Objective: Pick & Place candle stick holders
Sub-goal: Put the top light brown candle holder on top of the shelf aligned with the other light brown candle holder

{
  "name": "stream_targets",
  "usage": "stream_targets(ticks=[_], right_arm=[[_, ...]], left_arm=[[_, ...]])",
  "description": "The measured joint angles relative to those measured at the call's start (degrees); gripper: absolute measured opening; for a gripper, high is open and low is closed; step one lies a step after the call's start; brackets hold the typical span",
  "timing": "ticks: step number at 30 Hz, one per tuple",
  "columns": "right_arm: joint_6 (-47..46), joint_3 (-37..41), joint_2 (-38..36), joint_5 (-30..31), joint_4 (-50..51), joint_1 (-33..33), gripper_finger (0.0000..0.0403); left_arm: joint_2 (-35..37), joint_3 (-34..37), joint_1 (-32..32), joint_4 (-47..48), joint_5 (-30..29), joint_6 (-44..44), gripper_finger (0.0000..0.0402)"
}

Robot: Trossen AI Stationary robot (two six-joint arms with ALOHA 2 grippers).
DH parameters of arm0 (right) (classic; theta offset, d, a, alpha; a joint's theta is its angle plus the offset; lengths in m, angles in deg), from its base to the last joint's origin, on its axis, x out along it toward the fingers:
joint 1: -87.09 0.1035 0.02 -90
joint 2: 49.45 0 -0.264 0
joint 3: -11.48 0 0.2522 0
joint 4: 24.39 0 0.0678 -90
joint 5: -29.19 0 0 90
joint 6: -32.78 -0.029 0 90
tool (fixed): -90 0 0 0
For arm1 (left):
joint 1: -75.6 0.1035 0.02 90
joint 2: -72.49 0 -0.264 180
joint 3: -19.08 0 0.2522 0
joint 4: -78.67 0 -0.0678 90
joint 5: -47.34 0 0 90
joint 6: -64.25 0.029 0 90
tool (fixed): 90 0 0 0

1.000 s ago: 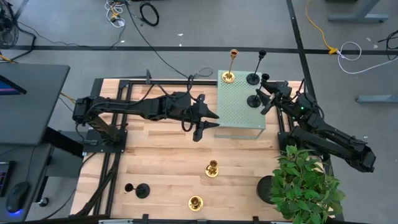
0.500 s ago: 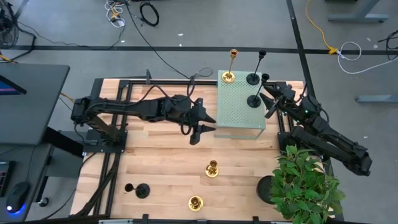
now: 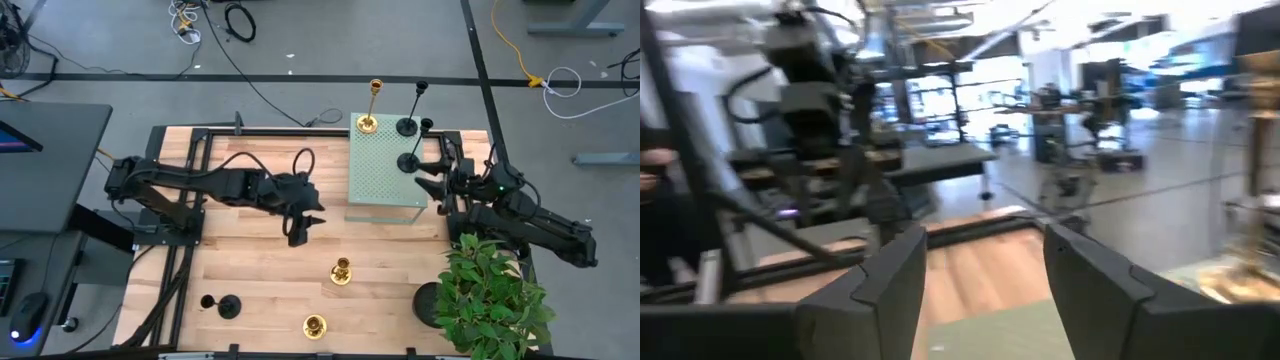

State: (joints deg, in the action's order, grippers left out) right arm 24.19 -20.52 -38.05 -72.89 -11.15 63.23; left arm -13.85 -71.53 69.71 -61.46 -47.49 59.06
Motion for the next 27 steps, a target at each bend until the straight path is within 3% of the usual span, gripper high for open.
stream_targets(ticks=[15, 27], right_arm=[[-3.2, 0.0, 0.9, -1.9, -7.5, 17.5, 0.0204], [-3.0, 0.0, 8.4, 2.6, -12.2, 27.2, 0.0204]], left_arm=[[-0.9, 2.4, -8.7, 0.3, -5.6, -3.6, 0.0142], [-2.9, 19.1, -11.7, -24.8, -2.9, -6.2, 0.0142]])
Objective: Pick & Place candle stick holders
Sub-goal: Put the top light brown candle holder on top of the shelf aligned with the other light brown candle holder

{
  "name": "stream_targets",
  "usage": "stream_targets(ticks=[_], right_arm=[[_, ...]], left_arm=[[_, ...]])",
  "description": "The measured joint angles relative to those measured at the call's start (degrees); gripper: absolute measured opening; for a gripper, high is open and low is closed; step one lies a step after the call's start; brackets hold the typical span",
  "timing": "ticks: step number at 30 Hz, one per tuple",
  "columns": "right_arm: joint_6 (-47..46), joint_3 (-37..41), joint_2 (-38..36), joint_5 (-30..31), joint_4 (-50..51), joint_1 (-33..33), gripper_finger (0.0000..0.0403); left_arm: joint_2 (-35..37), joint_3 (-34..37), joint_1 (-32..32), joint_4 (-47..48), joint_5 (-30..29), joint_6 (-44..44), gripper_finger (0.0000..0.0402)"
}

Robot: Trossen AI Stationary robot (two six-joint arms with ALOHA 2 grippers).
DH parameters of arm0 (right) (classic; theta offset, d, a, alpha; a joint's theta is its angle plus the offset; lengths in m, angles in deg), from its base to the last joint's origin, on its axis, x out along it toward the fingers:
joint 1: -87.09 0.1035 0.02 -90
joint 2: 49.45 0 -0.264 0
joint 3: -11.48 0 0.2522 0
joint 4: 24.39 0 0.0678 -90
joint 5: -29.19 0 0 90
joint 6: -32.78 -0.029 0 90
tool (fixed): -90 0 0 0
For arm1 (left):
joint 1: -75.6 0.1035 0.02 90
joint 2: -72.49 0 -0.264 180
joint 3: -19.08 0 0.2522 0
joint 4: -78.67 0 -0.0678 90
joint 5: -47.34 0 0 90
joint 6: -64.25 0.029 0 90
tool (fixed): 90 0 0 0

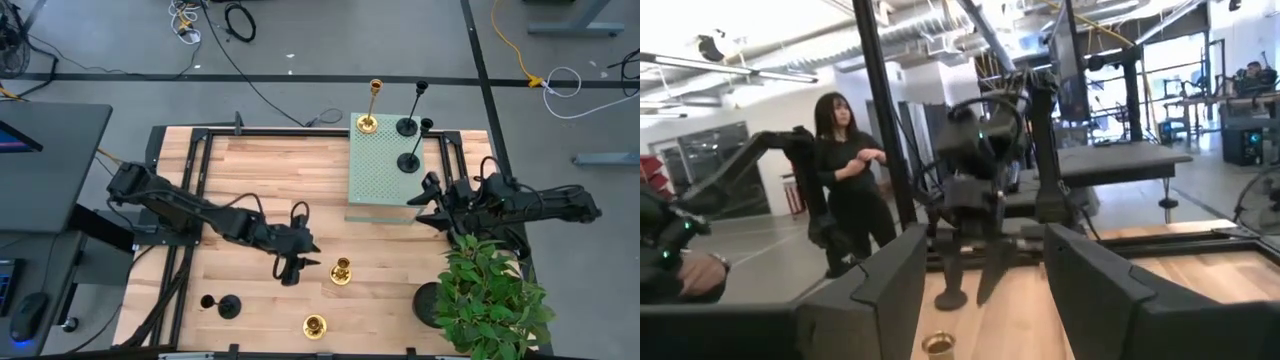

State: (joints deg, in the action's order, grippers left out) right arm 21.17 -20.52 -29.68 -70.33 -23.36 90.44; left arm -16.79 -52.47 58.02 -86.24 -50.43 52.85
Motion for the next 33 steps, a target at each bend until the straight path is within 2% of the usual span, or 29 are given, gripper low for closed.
stream_targets(ticks=[5, 13, 19, 30, 33], right_arm=[[0.3, 0.0, 3.0, 2.5, -4.4, 2.5, 0.0204], [1.3, 0.0, 5.0, 2.7, -7.7, 4.8, 0.0204], [1.6, 0.0, 5.4, 4.2, -7.7, 6.1, 0.0204], [2.0, 0.0, 5.4, 4.6, -7.5, 6.7, 0.0204], [2.0, 0.0, 5.4, 4.6, -7.4, 6.7, 0.0204]], left_arm=[[-4.4, 3.7, -1.0, -12.1, 0.4, 1.1, 0.0142], [-11.4, 3.8, -1.2, -17.7, -1.7, 2.8, 0.0142], [-17.6, 3.8, -1.3, -27.0, -1.4, 3.1, 0.0142], [-19.7, 3.8, -1.2, -33.0, -1.5, 3.5, 0.0142], [-20.4, 3.7, -1.2, -37.3, -1.4, 4.3, 0.0142]])
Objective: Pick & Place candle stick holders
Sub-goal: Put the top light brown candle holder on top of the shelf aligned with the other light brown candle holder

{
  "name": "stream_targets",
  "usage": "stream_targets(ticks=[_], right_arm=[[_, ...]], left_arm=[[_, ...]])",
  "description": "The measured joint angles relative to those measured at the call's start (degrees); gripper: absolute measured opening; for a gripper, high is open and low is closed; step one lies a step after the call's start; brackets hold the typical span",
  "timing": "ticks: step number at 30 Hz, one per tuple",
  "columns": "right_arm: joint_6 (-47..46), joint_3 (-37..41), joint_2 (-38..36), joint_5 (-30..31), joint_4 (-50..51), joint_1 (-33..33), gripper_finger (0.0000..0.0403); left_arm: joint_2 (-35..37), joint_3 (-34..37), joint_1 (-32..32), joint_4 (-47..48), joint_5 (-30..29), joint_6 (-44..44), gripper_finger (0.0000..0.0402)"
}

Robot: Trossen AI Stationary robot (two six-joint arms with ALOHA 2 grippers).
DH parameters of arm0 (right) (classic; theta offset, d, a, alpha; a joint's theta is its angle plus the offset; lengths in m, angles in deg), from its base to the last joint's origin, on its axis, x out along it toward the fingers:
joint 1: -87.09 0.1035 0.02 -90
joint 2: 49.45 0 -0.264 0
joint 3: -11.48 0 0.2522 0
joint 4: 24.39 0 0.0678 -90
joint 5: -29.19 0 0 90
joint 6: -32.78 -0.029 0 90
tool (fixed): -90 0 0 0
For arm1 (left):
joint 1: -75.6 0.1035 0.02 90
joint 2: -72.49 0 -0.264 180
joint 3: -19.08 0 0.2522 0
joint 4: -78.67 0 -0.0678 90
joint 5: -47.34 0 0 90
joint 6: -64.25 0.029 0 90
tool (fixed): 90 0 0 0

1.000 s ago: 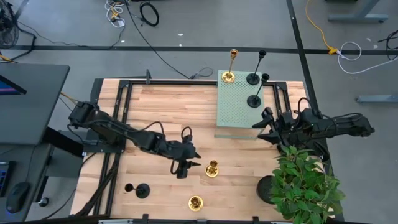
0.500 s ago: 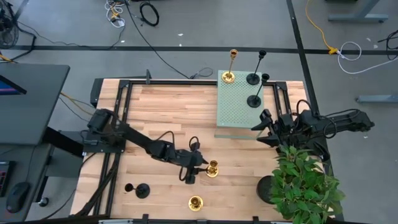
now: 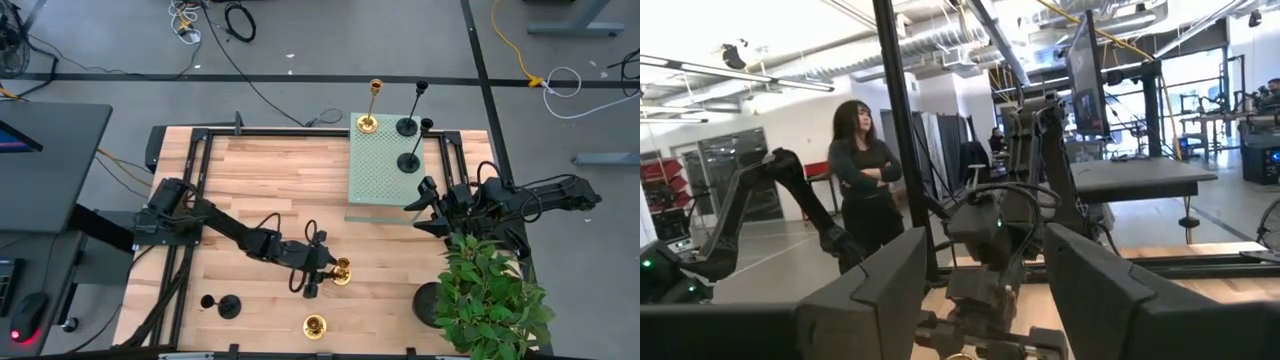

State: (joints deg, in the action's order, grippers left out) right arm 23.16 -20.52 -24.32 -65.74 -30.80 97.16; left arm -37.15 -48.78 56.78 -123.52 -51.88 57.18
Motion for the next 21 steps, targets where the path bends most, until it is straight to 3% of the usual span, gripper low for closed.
stream_targets(ticks=[15, 21], right_arm=[[0.0, 0.0, 0.2, 0.0, 0.3, 0.0, 0.0204], [0.0, 0.0, 0.2, 0.0, 0.3, 0.0, 0.0204]], left_arm=[[-3.4, 0.1, 0.4, -5.9, -0.2, 0.0, 0.0139], [-3.4, 0.1, 0.4, -6.0, -0.2, 0.0, 0.0094]])
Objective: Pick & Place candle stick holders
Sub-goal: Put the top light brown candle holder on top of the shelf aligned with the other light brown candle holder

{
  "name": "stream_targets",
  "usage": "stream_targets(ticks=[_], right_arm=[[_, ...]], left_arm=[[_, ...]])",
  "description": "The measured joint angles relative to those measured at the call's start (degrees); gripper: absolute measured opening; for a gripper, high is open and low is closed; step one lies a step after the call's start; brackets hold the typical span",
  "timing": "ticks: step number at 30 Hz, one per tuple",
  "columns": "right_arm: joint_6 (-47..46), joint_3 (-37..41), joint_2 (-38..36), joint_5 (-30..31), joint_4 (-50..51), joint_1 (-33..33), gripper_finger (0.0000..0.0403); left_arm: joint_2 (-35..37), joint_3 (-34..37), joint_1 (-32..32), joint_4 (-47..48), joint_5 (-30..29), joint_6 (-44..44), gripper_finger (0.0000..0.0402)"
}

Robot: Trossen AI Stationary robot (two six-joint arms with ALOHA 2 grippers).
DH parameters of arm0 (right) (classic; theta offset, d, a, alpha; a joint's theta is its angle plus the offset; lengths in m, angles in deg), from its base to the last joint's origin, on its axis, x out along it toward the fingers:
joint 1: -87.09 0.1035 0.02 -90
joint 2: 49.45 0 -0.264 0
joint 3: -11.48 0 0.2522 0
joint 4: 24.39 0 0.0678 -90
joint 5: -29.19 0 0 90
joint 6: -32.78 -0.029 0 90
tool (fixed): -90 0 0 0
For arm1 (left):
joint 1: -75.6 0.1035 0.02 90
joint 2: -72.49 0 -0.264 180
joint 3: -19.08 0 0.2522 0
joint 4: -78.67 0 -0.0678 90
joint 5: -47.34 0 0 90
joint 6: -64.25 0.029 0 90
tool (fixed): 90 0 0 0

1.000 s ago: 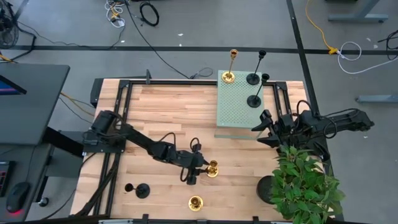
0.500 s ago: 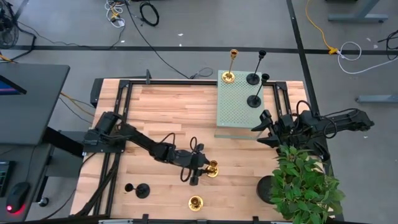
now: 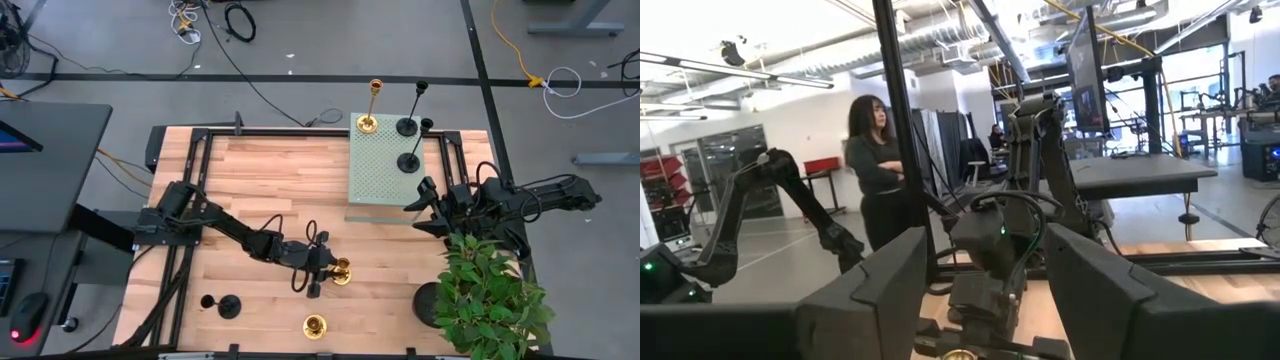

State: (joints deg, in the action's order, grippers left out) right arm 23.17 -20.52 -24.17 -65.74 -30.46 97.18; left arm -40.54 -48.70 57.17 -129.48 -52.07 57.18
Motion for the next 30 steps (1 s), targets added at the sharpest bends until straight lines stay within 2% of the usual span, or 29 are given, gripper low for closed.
stream_targets(ticks=[8, 15, 21, 25, 30], right_arm=[[0.0, 0.0, 0.0, 0.0, -0.2, 0.0, 0.0204], [0.1, 0.0, 0.0, 0.0, -0.2, 0.0, 0.0204], [0.2, 0.0, 0.0, 0.0, -0.1, 0.0, 0.0204], [0.2, 0.0, 0.0, 0.0, 0.6, 0.0, 0.0204], [0.3, 0.0, 0.0, 0.0, 1.0, 0.0, 0.0204]], left_arm=[[0.0, 0.0, 0.0, 0.2, 0.0, 0.2, 0.0015], [0.0, 0.0, 0.6, 0.1, 0.2, -1.3, 0.0024], [0.9, 0.0, 0.6, 0.8, 1.7, -1.8, 0.0012], [4.7, 0.0, 1.0, 2.8, 1.8, -2.4, 0.0012], [12.3, 0.0, 3.5, 10.0, 0.9, -2.8, 0.0012]])
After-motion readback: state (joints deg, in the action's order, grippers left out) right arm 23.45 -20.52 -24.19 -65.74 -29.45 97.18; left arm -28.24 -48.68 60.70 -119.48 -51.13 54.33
